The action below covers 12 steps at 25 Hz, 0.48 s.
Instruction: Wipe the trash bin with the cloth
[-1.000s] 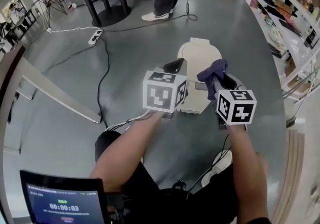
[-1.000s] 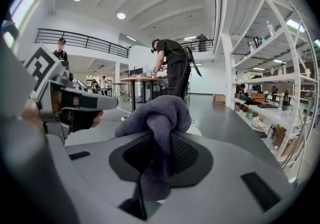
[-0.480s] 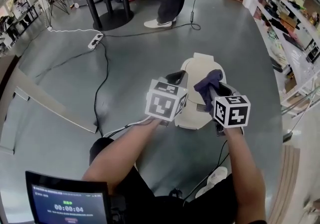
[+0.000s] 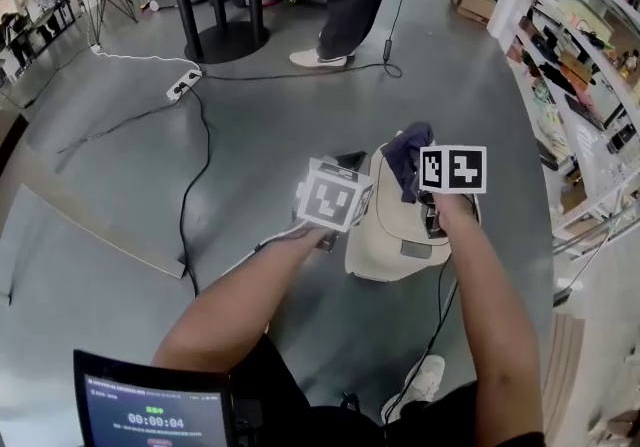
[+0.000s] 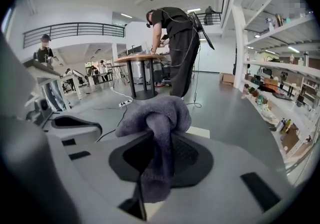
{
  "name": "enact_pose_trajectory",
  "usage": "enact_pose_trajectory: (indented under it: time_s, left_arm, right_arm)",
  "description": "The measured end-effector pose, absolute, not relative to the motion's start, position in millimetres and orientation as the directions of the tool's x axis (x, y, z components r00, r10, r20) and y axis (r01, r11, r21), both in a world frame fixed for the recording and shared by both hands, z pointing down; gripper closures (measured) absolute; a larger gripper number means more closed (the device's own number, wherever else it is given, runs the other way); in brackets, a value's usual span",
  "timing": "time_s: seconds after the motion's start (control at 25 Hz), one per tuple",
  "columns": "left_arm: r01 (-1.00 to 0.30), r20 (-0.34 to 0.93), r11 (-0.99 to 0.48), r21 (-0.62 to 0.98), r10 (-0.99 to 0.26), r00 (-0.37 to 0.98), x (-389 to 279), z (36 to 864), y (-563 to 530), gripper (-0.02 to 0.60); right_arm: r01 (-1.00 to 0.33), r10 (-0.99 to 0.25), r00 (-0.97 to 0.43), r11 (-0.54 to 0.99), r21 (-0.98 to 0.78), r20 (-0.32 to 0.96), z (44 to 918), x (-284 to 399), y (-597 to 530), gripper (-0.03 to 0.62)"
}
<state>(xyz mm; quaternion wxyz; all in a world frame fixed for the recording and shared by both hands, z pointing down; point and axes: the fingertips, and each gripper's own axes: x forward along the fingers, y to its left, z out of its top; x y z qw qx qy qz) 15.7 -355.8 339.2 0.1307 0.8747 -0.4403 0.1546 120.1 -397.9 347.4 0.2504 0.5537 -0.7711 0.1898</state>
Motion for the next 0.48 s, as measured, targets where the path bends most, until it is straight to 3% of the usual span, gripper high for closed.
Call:
enact_pose_trajectory:
  time_s: [0.2,0.48]
  left_arm:
    - [-0.829,0.402,-0.558,-0.028,-0.766,0.502,-13,353,-367,0.584]
    - [-0.767,0.446,-0.635,-0.092,-0.715,0.539,1,370,-343,0.584]
  right_arm:
    - [-0.96,-0.713,-0.255,0.268,-0.081,0.653,366,114,-441,0.513]
    - [-0.968,-0.63,-0.192,0.249,-0.038,0.752,399,129,-459,0.513]
